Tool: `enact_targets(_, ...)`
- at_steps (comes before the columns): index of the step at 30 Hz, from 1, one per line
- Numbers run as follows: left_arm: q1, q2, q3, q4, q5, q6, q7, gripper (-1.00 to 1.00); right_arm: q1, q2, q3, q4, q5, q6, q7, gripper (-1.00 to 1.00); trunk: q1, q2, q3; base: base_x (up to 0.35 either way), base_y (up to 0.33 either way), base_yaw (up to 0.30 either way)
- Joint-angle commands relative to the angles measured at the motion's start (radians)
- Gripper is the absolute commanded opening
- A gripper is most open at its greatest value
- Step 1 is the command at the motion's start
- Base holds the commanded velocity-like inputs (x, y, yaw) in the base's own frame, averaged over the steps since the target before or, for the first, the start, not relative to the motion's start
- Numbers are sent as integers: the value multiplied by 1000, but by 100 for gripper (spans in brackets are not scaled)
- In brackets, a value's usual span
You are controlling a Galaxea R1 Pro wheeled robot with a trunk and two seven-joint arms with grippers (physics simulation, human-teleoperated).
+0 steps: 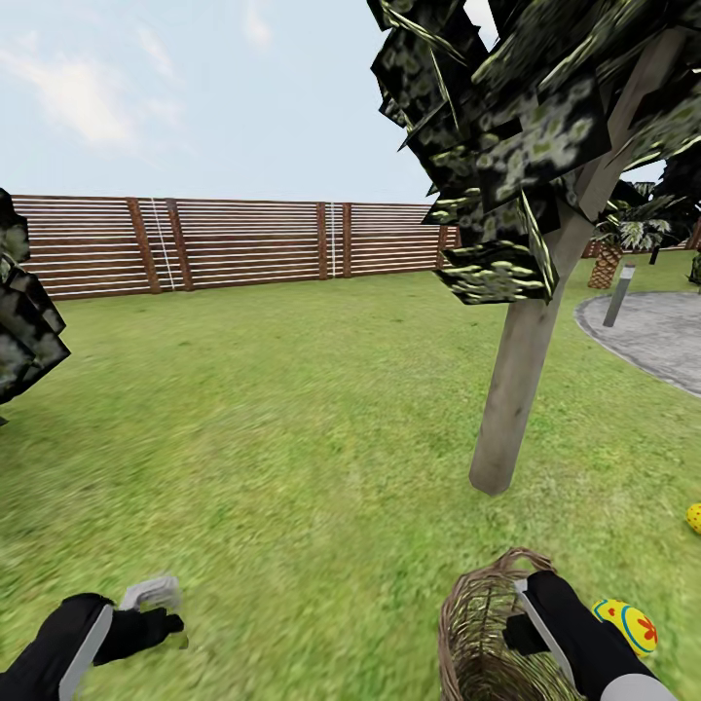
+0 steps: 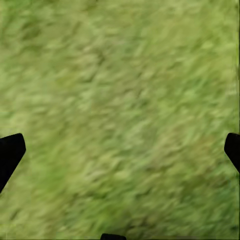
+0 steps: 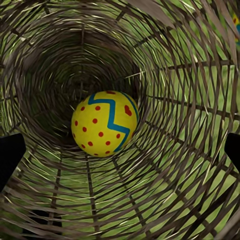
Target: Take the three Easter eggs out of the wicker basket on the lawn in the garden, then place them on the lawn next to a single tree (choose any tree) so that all three eggs are next to the same tree and none are left in the basket.
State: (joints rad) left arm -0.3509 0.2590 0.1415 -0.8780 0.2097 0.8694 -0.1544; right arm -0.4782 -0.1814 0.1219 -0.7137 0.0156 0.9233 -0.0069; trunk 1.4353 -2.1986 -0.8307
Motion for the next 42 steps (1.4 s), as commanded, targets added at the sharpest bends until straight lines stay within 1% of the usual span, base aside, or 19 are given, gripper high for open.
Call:
enact_targets(1, 0, 2, 15, -4, 0, -37, -6, 100, 0, -1, 4, -1, 1, 4, -1, 100, 0, 0, -1, 0, 0, 0)
enact_targets(3, 0, 7, 37, -8, 1, -103, -8, 100, 0, 0, 3, -1, 0, 4, -1, 100, 0, 0, -1, 0, 0, 0)
enact_targets(5, 0, 11, 49, -10, 3, -127, -10, 100, 0, 2, 3, -1, 0, 3, -1, 100, 0, 0, -1, 0, 0, 0)
enact_targets(7, 0, 14, 59, -18, 4, -137, -10, 100, 0, 4, 2, -1, 0, 3, -1, 100, 0, 0, -1, 0, 0, 0)
enact_targets(9, -1, 13, 66, -59, 5, -144, -6, 100, 0, 4, 2, -1, 0, 2, -1, 100, 0, 0, -1, 0, 0, 0)
enact_targets(10, -1, 12, 69, -100, 7, -145, -3, 100, 0, 4, 2, -1, 0, 2, -1, 100, 0, 0, -1, 0, 0, 0)
enact_targets(12, -2, 11, 78, -145, 18, -145, 0, 100, 0, 3, 2, -1, 0, 1, -1, 100, 0, 0, -1, 0, 0, 0)
enact_targets(13, -3, 11, 93, -160, 30, -145, 1, 100, 0, 3, 1, -1, 0, 1, -1, 100, 0, 0, -1, 0, 0, 0)
enact_targets(16, -3, 5, 154, -180, 66, -153, 1, 100, 0, 1, 1, -1, 0, 0, -1, 100, 0, 0, -1, 0, 0, 0)
enact_targets(17, -3, 3, 158, -182, 69, -169, 0, 100, 0, 0, 1, -1, 0, 0, -1, 100, 0, 0, -1, 0, 0, 0)
enact_targets(18, -3, 1, 162, -182, 71, -220, -1, 100, 0, -1, -1, -1, 0, 0, -1, 100, 0, 0, -1, 0, 0, 0)
enact_targets(19, -3, 0, 163, -181, 71, -244, -1, 100, 0, -2, -2, -1, 0, 0, -1, 100, 0, 0, -1, 0, 0, 0)
enact_targets(20, -3, 0, 165, -176, 70, -317, 1, 100, 0, -1, -7, -1, 0, 0, -1, 100, 0, 0, -1, 0, 0, 0)
enact_targets(21, -3, 1, 167, -174, 71, -354, 2, 100, 0, -1, -8, -1, 0, 0, -1, 100, 0, 0, -1, 0, 0, 0)
enact_targets(22, -3, 1, 169, -170, 72, -385, 2, 100, 0, 1, -10, -1, 0, 0, -1, 100, 0, 0, -1, 0, 0, 0)
enact_targets(24, -3, 1, 169, -168, 71, -408, 2, 100, 0, 5, -11, -1, 0, 0, -1, 100, 0, 0, -1, 0, 0, 0)
enact_targets(32, -3, 0, 166, -170, 69, -420, -2, 100, 0, 9, -11, -1, 0, 0, -1, 100, 0, 0, -1, 0, 0, 0)
enact_targets(42, -3, 0, 168, -172, 72, -421, -9, 100, 0, 9, -11, 0, 1, 0, -1, 100, 0, 0, -1, -11, 0, 0)
